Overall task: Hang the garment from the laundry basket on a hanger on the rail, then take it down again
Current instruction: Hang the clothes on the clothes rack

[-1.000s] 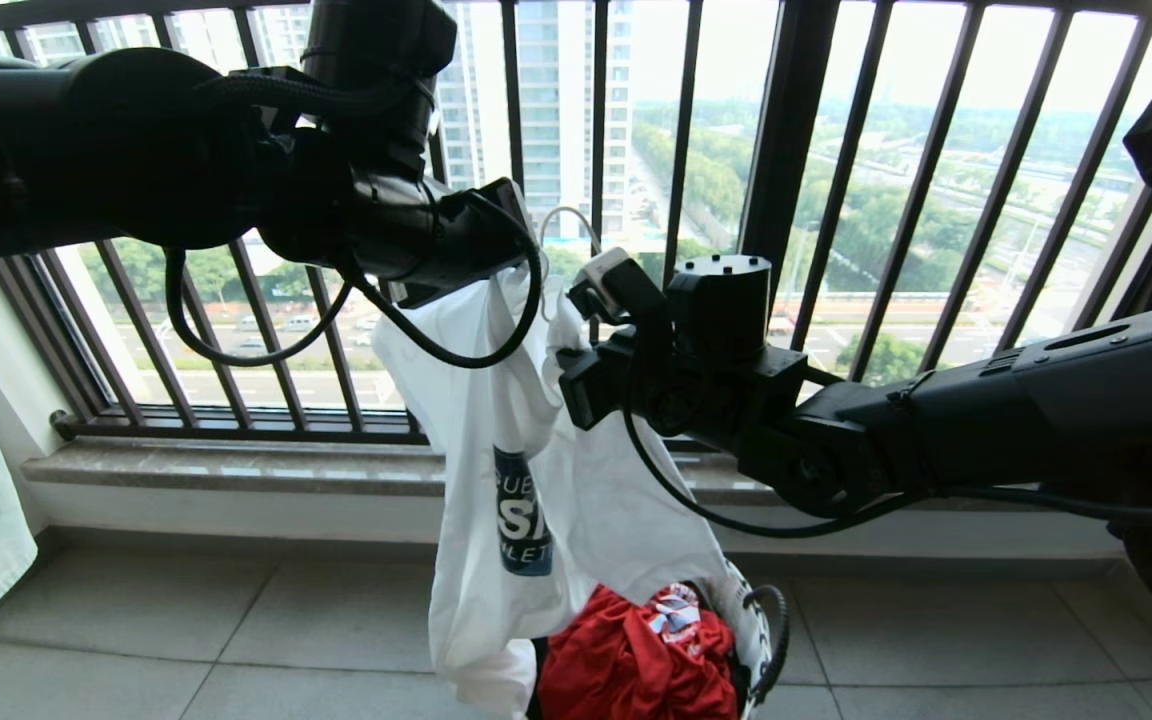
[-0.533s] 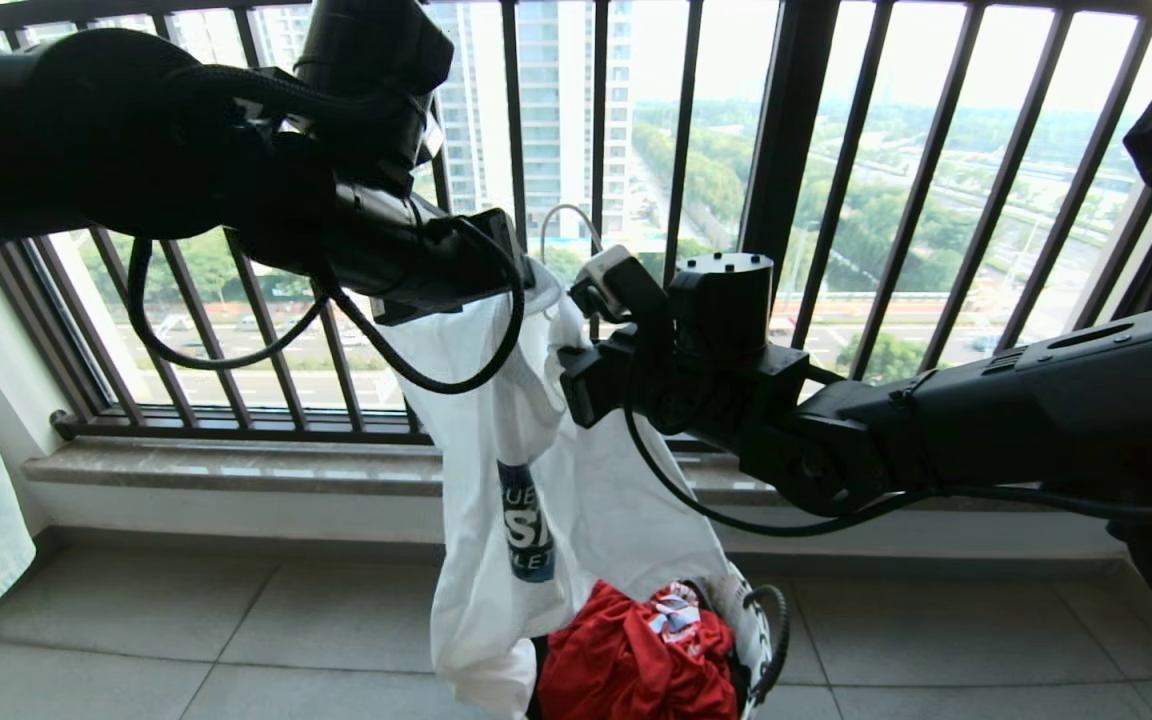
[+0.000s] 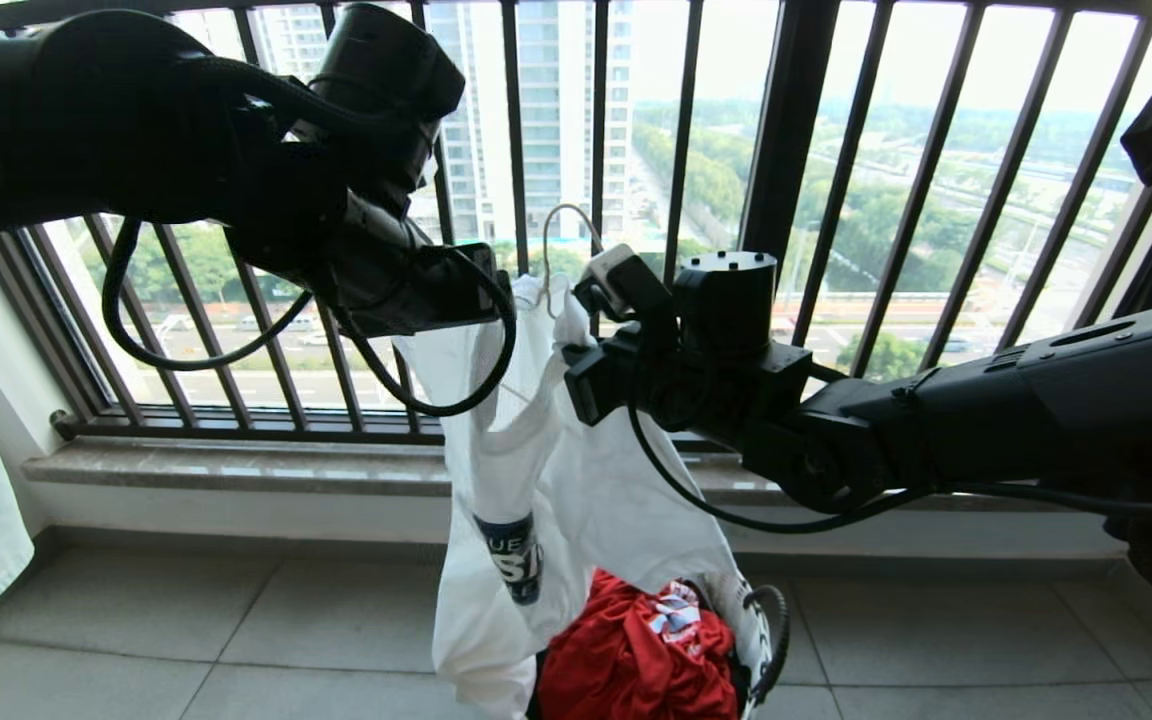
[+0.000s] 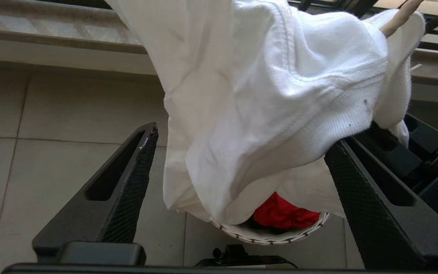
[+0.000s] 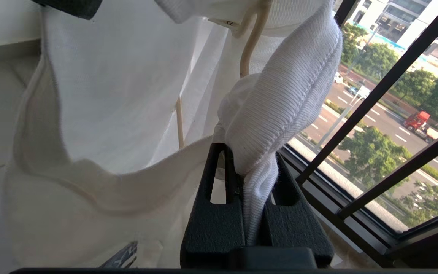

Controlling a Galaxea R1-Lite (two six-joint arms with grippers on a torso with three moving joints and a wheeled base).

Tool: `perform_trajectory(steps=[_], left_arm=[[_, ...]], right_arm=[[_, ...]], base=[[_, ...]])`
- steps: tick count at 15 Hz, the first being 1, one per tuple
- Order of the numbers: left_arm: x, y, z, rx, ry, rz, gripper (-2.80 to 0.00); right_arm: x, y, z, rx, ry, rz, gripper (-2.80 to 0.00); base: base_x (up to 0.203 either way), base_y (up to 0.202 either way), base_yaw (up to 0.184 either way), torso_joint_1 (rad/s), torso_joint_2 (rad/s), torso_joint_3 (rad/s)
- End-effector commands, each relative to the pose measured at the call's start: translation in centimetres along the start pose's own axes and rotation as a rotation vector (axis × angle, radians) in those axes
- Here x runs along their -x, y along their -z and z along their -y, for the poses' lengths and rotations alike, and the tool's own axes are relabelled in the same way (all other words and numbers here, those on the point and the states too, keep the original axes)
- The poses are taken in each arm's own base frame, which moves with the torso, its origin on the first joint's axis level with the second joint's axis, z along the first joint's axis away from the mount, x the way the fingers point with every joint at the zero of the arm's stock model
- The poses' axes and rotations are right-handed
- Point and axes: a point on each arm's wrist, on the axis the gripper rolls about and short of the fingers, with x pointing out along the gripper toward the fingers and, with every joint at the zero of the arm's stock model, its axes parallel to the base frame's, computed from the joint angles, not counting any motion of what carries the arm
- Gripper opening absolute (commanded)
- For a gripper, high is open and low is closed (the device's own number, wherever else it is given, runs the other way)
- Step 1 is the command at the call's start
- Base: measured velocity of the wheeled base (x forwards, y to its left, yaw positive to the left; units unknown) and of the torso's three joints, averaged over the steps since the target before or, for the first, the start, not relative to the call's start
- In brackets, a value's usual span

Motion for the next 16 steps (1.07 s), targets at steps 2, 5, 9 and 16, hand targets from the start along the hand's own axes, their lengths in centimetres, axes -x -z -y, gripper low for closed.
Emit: perform_trajectory(steps=[2,5,9,16], left_arm=[[-0.2,0.4,-0.3,-0.03,-0.029,-0.037,0.0],[0.9,-0.1,-0.8,-0.014,-0.024,-0.013,0.0],[6.6,-0.8,-2.3,0.018,0.098,0.035,0.0],[10.0,-1.1,-6.8,-0.185,0.228,0.023,-2.8]], right_arm=[[0.0,0.0,0.1,0.001,0.004,0.004,-2.8],[0.0,0.0,0.1,0.001,0.004,0.004,-2.8],[0.2,-0.1,0.9,0.002,0.02,0.007,-2.8],[0.6,-0.6,1.2,0.001,0.02,0.019,-2.8]], base=[[0.0,0.0,0.0,0.0,0.0,0.0],[0.0,0.0,0.0,0.0,0.0,0.0],[0.0,0.0,0.0,0.0,0.0,0.0],[0.0,0.0,0.0,0.0,0.0,0.0]])
